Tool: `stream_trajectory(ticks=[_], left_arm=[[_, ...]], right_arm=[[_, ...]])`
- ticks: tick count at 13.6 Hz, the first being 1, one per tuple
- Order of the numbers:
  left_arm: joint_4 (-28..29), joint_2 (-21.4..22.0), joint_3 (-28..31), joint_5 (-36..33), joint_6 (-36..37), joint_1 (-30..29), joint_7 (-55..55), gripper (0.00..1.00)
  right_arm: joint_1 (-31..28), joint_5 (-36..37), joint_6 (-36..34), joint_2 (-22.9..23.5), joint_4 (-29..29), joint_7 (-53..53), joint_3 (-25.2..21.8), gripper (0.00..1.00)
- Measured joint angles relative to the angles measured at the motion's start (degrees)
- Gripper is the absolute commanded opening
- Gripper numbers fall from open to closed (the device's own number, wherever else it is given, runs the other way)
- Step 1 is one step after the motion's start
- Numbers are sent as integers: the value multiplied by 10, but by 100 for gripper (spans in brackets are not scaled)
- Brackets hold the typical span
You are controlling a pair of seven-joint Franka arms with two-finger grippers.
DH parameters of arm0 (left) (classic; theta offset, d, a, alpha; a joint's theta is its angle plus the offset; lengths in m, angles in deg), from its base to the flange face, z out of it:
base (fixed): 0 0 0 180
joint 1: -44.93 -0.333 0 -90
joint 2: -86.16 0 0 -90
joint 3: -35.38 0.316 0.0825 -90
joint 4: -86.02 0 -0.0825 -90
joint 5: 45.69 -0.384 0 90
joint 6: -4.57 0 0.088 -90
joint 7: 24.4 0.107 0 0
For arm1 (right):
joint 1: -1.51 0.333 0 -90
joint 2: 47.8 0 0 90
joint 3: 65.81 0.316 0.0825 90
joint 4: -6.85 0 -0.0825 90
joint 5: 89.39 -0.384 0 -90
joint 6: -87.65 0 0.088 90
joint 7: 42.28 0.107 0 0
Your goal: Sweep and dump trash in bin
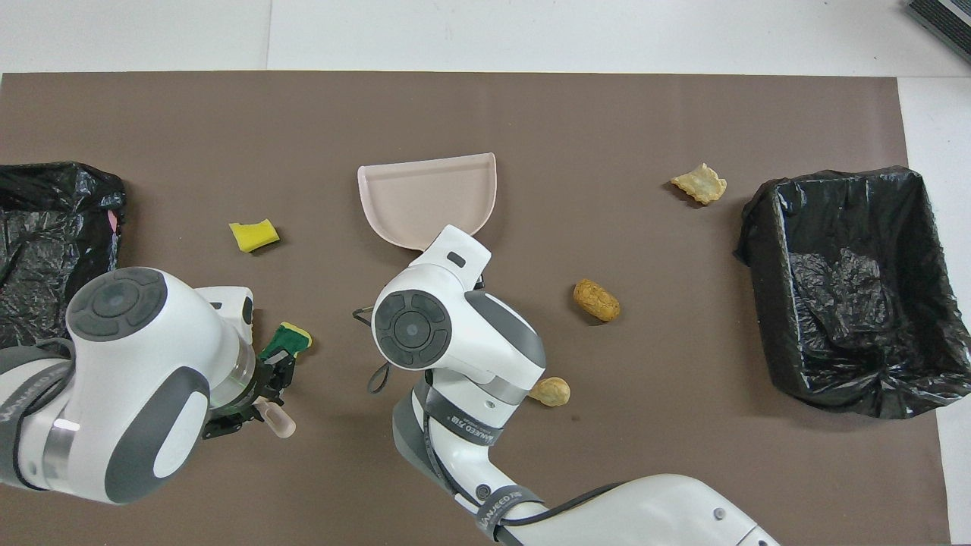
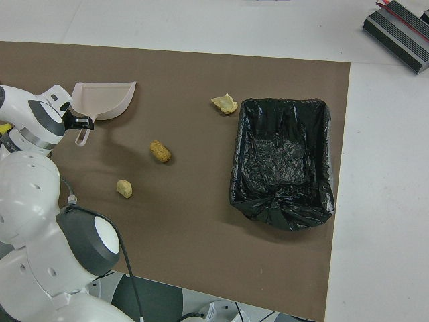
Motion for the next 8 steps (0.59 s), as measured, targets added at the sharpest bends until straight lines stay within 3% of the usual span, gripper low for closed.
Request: stream_trajectory(ticks=[3, 8], left_arm=[[-9, 5, 7, -1, 13, -15, 71, 0], [-8, 4, 8, -42, 13, -61, 241, 0]], right_arm=[[-9, -3, -58, -26, 1, -35, -1, 0], [-81, -95, -152, -88, -1, -301, -1, 0]])
